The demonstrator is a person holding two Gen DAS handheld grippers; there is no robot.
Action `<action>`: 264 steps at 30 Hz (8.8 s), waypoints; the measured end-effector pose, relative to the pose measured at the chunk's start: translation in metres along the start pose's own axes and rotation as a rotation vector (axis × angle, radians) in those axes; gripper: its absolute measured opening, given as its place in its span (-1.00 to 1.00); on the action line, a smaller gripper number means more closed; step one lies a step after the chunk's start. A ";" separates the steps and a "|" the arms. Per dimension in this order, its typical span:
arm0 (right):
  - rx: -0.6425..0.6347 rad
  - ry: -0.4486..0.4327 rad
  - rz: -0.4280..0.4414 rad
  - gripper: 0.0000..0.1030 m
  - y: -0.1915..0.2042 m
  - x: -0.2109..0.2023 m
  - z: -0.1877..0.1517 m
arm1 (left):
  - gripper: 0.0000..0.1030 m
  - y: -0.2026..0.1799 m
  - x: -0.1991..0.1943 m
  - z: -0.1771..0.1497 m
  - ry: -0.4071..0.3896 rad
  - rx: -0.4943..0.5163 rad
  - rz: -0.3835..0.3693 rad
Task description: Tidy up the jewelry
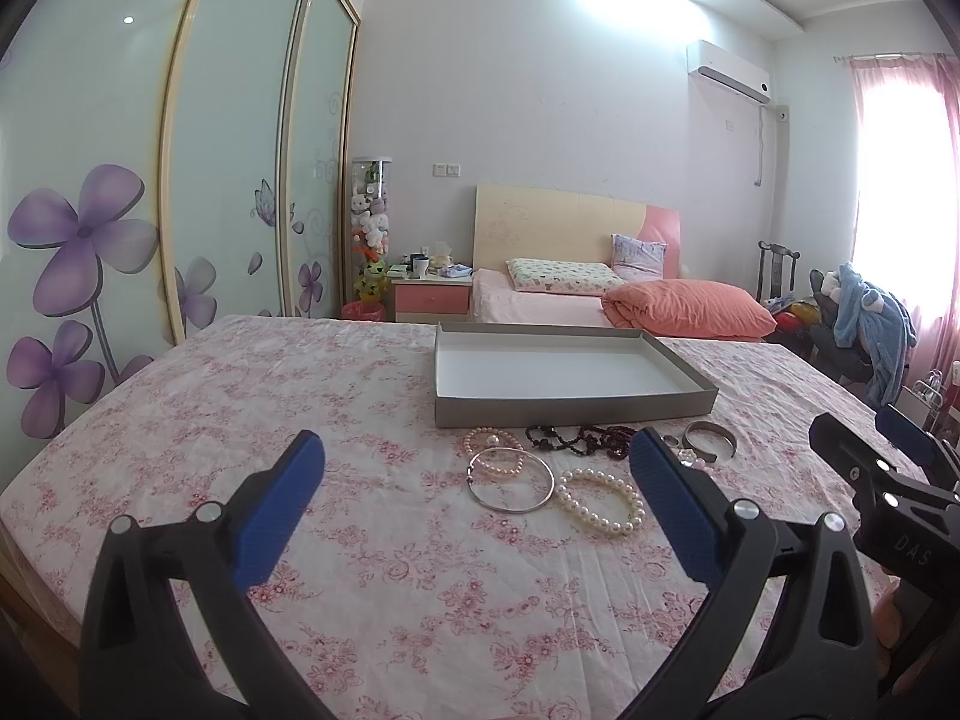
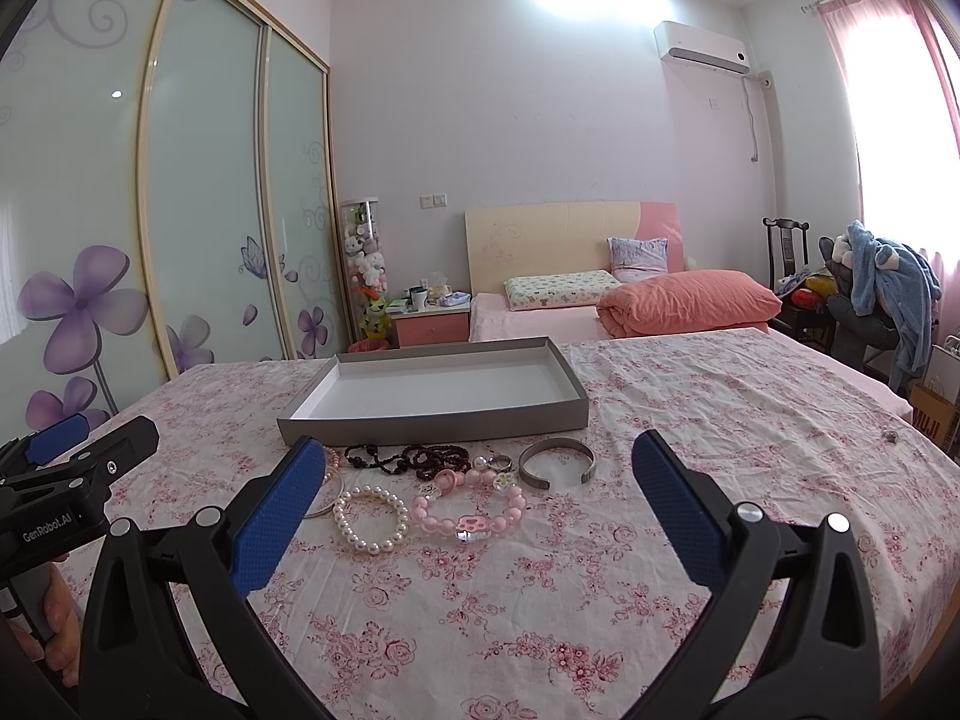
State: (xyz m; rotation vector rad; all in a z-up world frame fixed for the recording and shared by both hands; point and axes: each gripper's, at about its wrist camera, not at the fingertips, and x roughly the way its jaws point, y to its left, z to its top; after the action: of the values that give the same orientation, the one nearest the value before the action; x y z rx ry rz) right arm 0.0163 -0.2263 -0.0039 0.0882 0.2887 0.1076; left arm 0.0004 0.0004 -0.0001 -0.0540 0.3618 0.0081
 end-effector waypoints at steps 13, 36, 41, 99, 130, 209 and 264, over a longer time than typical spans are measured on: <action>0.001 0.000 0.000 0.97 0.000 0.000 0.000 | 0.92 0.000 0.000 0.000 0.000 0.000 0.000; 0.002 0.000 0.001 0.97 -0.001 0.000 -0.001 | 0.92 0.000 0.000 0.000 0.000 0.002 0.001; 0.003 0.000 0.001 0.97 -0.001 0.000 -0.001 | 0.92 0.000 0.000 0.000 0.000 0.002 0.001; 0.011 0.572 -0.032 0.64 -0.009 0.139 -0.022 | 0.92 0.017 0.111 -0.004 0.327 -0.010 -0.038; 0.068 0.588 -0.143 -0.70 -0.037 0.154 -0.025 | 0.86 -0.005 0.185 -0.024 0.601 0.097 -0.008; 0.028 0.203 0.064 -0.73 -0.011 0.120 0.068 | 0.36 -0.037 0.138 0.055 0.152 0.104 -0.009; 0.100 0.266 0.000 -0.32 -0.045 0.227 0.091 | 0.52 -0.017 0.267 0.105 0.177 0.077 0.023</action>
State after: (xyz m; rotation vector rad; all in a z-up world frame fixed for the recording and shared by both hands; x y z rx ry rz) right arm 0.2632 -0.2508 0.0155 0.1732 0.5596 0.1045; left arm 0.2873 -0.0115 0.0042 0.0257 0.5393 0.0117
